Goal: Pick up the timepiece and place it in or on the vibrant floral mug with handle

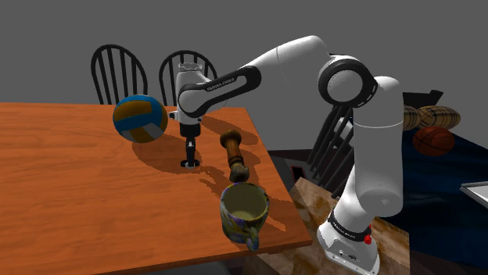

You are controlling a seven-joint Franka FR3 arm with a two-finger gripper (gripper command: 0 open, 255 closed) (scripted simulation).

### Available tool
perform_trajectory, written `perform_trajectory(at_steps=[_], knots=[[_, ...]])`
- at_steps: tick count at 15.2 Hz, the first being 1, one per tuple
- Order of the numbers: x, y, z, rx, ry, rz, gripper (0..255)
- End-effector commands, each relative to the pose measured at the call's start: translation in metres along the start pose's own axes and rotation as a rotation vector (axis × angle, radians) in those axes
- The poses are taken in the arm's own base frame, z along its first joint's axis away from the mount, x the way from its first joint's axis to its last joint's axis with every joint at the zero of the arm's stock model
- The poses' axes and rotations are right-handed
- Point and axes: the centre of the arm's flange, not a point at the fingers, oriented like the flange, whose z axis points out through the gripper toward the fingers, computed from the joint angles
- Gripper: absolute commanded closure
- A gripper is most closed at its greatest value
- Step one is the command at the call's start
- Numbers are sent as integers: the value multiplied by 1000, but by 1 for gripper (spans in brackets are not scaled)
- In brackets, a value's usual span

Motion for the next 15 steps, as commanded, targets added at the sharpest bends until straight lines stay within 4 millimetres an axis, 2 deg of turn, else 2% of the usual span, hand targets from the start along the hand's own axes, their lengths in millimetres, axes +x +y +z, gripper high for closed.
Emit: perform_trajectory(at_steps=[1,9,15], knots=[[0,0,0,0,0,0,255],[0,0,0,0,0,0,255],[0,-6,-31,0,0,0,255]])
